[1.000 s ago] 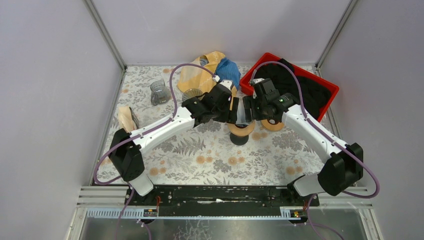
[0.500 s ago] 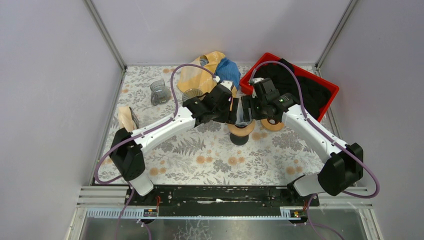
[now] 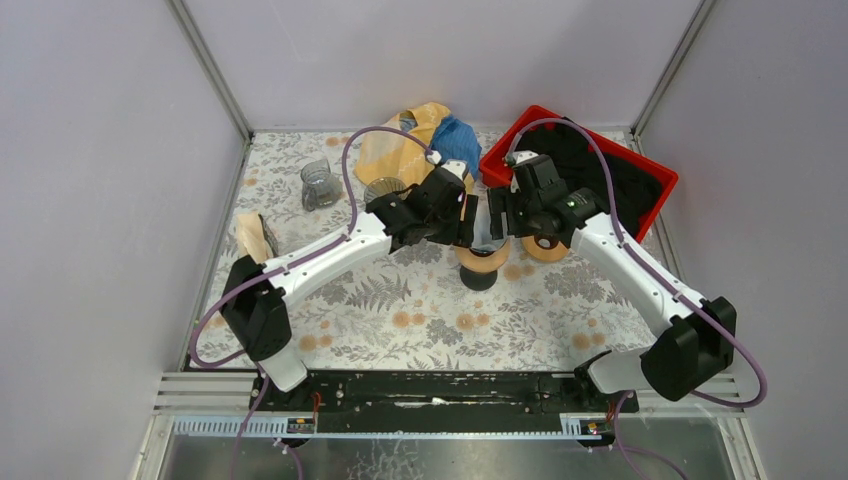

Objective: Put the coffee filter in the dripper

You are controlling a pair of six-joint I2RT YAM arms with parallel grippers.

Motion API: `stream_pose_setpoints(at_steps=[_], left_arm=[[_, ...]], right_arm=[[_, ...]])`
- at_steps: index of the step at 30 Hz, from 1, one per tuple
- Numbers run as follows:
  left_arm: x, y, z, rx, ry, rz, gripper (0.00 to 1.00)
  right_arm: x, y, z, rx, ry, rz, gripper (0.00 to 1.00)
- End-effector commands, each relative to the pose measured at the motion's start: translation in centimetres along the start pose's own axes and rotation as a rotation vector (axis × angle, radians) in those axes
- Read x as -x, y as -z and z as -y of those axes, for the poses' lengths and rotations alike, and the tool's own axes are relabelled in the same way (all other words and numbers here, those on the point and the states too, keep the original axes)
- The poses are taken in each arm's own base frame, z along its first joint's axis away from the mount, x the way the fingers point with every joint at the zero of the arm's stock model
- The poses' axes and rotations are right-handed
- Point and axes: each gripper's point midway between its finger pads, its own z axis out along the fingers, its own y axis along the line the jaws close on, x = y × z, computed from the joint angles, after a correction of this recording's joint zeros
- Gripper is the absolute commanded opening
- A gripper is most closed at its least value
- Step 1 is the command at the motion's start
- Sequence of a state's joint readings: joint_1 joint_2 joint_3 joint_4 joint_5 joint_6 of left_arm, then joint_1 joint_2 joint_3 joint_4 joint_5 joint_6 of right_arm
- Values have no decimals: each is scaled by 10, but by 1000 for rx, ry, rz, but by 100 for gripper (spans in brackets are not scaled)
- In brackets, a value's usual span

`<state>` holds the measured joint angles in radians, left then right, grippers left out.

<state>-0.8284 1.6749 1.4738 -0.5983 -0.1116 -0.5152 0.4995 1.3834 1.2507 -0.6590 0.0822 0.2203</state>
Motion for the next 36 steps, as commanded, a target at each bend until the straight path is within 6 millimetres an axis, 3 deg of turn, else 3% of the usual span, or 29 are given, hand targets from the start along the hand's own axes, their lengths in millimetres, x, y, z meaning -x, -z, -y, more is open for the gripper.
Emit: stream_pose_setpoints(at_steps=[1,14,25,36], left_arm=[[4,-3,-5,22,-19,-1,76],[8,0,-12,62,7,27,76],[28,17,12,-81,39,95,89],[38,5,9,-101,52,97,88]], right_arm=[[3,0,11,-37,-35,34,81],[-8,-9,8,-5,-50,10,80],[-1,1,2,37,-52,41,80],[-1,0,0,43,-49,40,80]])
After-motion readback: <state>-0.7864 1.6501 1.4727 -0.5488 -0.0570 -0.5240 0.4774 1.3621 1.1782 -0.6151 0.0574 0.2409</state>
